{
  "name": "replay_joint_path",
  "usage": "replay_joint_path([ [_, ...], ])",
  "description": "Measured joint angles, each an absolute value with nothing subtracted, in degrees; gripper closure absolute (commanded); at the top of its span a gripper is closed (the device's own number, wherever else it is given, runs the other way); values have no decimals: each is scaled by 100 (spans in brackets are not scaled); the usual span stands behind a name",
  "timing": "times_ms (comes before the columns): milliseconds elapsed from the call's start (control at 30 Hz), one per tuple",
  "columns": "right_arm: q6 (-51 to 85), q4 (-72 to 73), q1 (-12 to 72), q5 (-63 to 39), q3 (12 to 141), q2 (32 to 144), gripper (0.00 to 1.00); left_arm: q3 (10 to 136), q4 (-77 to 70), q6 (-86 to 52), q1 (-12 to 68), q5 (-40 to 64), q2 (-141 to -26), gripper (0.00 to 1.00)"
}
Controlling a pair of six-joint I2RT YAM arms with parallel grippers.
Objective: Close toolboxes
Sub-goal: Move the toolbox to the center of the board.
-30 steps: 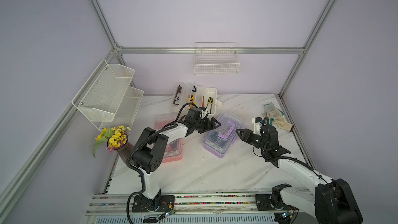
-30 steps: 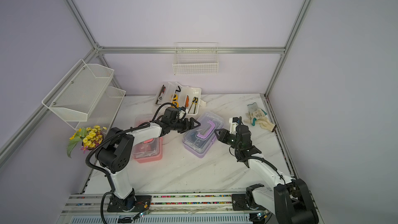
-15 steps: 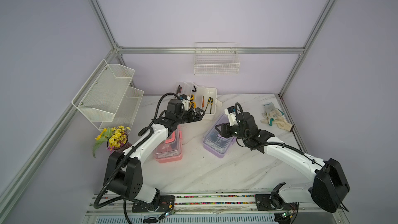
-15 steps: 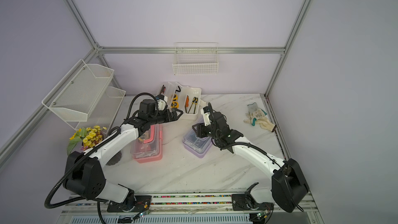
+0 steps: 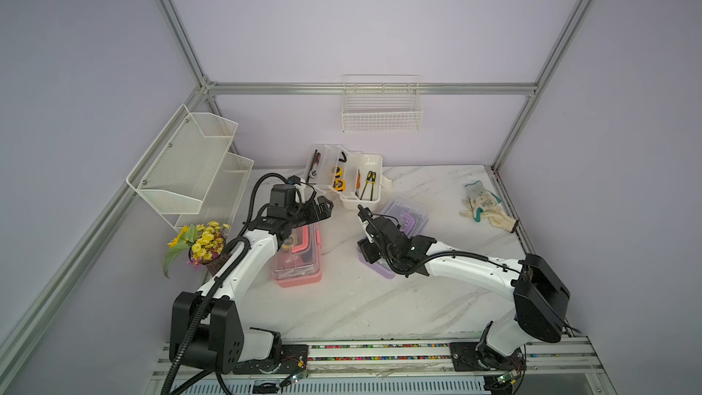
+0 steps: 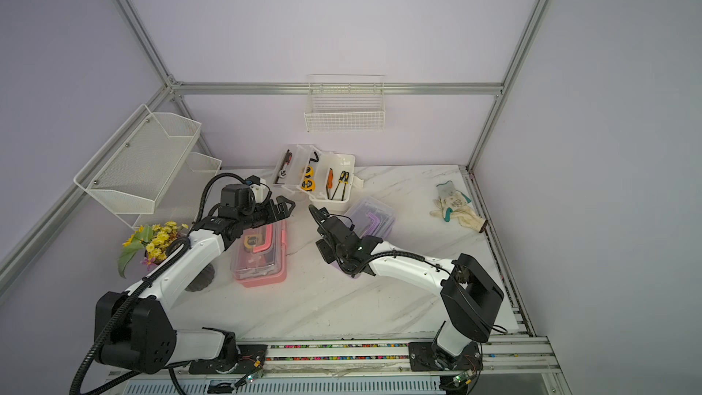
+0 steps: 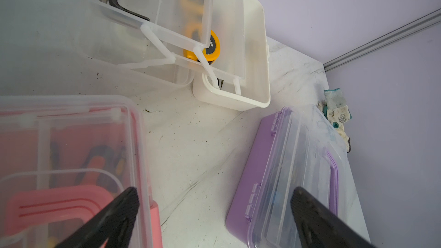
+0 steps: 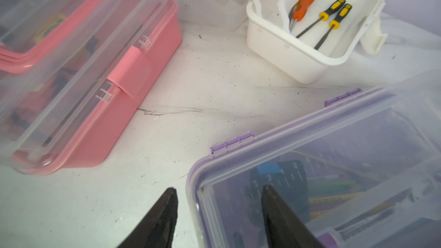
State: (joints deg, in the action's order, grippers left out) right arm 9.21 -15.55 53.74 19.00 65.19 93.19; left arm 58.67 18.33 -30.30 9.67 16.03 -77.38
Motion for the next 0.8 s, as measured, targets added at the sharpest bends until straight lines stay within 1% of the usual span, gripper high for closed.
replay_joint_path([
  [100,856,-1643,5524,2519,6646,9513,43,5867,1831,-3037,939,1741,-7769,0],
  [167,897,-1715,5610,2770,6720,9598,44,5867,1835,-3037,937,1813,-7808,0],
  [467,1238,-1833,5645,3022,6733,9651,44,5867,1769,-3083,937,2064,-7887,0],
  [567,1330,-1839,5395,3011,6661,9572,44,5867,1754,-3092,937,2126,-7885,0],
  [800,1402,-1876,4272,2873,6261,9124,43,5867,1675,-3177,941,2318,-7885,0],
])
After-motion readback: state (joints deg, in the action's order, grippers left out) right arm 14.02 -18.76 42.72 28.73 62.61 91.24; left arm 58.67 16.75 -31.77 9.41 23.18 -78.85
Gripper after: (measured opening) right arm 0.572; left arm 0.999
